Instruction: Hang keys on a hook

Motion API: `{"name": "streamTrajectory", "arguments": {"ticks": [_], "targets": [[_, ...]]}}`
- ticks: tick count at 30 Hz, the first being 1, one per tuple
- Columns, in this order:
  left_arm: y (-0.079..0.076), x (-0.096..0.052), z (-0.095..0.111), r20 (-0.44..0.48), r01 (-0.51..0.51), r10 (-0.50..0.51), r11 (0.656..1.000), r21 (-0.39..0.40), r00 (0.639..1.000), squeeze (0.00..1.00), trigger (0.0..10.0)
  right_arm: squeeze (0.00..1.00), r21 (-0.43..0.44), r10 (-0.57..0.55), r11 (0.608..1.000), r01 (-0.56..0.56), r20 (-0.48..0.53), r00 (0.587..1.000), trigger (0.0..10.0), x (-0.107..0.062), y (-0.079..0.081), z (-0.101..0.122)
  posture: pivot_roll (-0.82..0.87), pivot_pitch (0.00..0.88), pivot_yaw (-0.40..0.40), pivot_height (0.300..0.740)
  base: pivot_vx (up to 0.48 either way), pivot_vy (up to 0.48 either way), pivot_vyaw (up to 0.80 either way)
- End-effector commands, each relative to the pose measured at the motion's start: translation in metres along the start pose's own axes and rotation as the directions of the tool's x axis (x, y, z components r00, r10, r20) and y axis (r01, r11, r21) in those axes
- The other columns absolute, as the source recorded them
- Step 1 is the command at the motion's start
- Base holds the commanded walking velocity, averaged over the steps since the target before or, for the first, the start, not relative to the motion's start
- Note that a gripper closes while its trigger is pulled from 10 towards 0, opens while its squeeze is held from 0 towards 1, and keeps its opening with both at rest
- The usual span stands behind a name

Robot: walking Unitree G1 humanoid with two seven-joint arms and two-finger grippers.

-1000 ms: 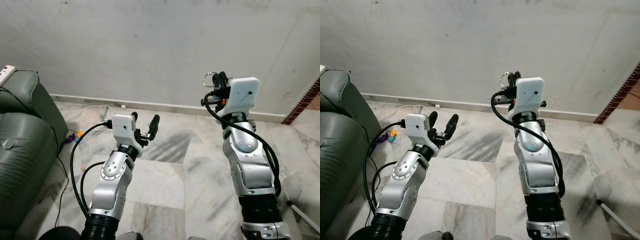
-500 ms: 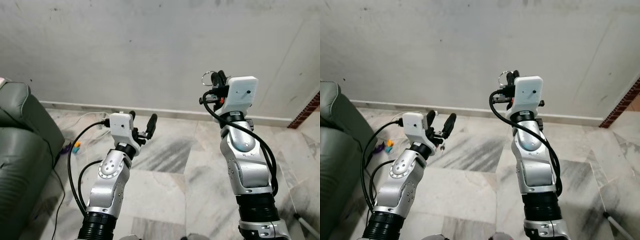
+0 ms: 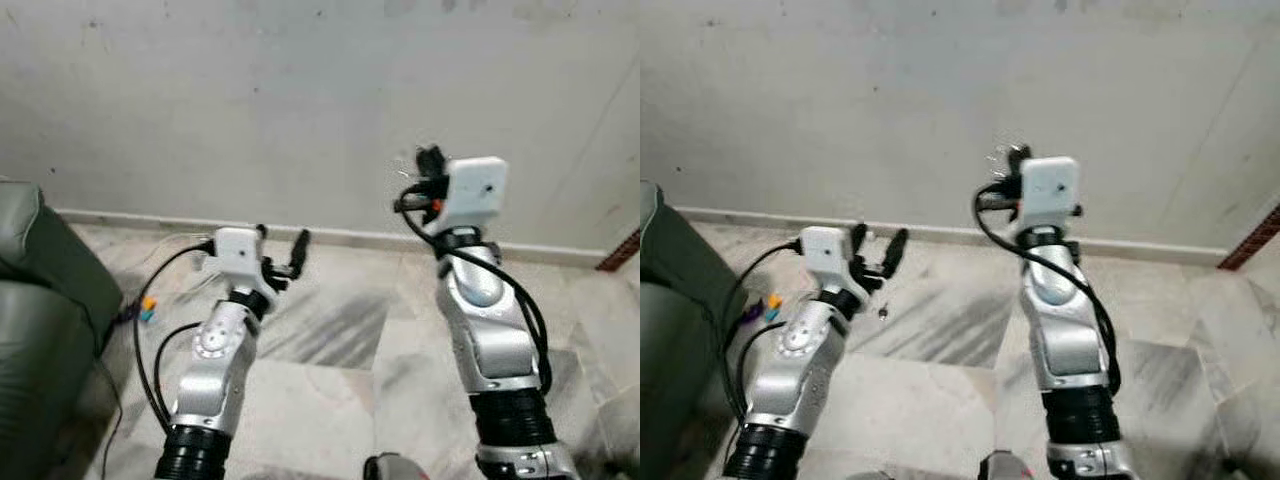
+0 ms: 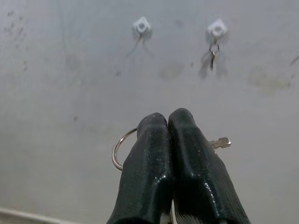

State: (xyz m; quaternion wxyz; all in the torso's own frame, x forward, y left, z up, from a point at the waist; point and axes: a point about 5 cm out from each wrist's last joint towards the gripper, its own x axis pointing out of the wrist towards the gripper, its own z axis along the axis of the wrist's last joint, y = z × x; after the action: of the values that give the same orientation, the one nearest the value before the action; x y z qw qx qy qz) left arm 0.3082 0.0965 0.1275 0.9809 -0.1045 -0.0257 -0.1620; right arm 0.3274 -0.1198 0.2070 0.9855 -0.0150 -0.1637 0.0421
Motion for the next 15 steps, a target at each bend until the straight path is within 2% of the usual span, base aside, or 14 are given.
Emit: {"name": "streamTrajectory", "arguments": {"ticks": [1,10,15], "targets": [[0.0099,-0.0036,0.0003,-0.003,-0.03,0.03,0.999,0.015,1.0,0.0,10.0,0.0,0.015,0.034,0.999,-0.034,0.03,0.999,10.0,0.0026,0.0111,0.0065,-0.01,0.141,0.058,0.74,0.398,0.0,0.0],[0.0105,-0.0034,0.0008,-0.003,-0.03,0.03,0.999,0.018,1.0,0.0,10.0,0.0,0.018,0.033,0.999,-0.033,0.032,0.999,10.0,0.0026,0.0119,0.0062,-0.01,0.138,0.066,0.74,0.4,0.0,0.0],[0.0106,-0.0029,0.0012,-0.005,-0.027,0.028,0.999,0.019,1.0,0.0,10.0,0.0,0.019,0.027,0.999,-0.028,0.033,0.999,10.0,0.0026,0.0116,0.006,-0.01,0.14,0.07,0.74,0.384,0.244,0.0]]}}
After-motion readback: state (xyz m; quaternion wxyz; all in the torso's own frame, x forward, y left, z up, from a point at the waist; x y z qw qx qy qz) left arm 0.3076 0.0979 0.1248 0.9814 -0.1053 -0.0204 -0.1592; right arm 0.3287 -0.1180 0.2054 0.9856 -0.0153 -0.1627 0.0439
